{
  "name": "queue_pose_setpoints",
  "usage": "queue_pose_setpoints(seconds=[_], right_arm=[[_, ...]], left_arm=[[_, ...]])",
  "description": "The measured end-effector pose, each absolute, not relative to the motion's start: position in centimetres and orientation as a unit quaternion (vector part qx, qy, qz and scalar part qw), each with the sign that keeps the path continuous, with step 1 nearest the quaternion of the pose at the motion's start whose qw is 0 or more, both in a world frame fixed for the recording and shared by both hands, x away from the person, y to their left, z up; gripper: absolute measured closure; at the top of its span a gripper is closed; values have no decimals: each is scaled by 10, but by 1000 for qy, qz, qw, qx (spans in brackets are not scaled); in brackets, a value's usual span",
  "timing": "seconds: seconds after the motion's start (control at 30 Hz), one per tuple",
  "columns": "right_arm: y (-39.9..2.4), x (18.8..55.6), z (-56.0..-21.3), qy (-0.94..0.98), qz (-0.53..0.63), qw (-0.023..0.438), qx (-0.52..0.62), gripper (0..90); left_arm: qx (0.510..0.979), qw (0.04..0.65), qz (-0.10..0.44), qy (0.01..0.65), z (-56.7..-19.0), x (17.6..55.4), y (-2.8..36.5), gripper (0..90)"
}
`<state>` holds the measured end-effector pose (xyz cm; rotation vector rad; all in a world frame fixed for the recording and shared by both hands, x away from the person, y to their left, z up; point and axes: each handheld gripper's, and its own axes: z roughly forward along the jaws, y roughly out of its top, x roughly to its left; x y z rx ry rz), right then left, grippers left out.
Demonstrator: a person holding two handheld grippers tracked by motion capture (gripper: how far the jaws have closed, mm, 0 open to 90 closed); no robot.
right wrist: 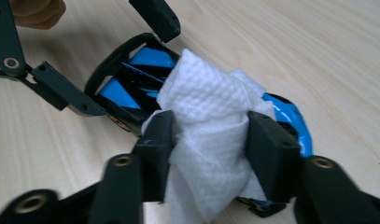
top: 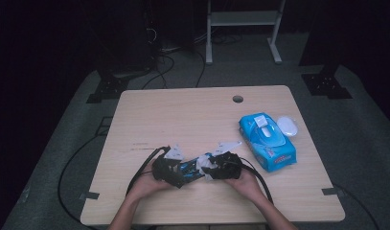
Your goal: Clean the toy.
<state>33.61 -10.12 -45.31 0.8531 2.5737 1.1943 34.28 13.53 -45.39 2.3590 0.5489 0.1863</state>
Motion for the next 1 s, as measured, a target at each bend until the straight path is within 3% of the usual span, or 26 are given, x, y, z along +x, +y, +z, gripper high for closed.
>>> queue_pose_setpoints(seconds=[0.27, 0.37, 0.47, 0.73, 0.87, 1.0], right_arm=[[-108, 336, -456, 862, 403, 95, 292, 759], [-113, 339, -456, 859, 406, 86, 299, 778], [-117, 342, -456, 858, 408, 78, 302, 787], [-135, 349, -454, 857, 387, 98, 324, 802], [-122, 342, -452, 861, 404, 74, 301, 804], [-107, 335, -451, 875, 391, 86, 272, 804]], left_arm=[[914, 337, 61, 216, -459, 344, 136, 143], [915, 338, 67, 211, -459, 342, 135, 158], [915, 343, 63, 204, -459, 341, 134, 233], [917, 339, 65, 200, -459, 342, 133, 239], [917, 340, 66, 198, -459, 343, 132, 240], [918, 339, 66, 196, -459, 342, 134, 241]])
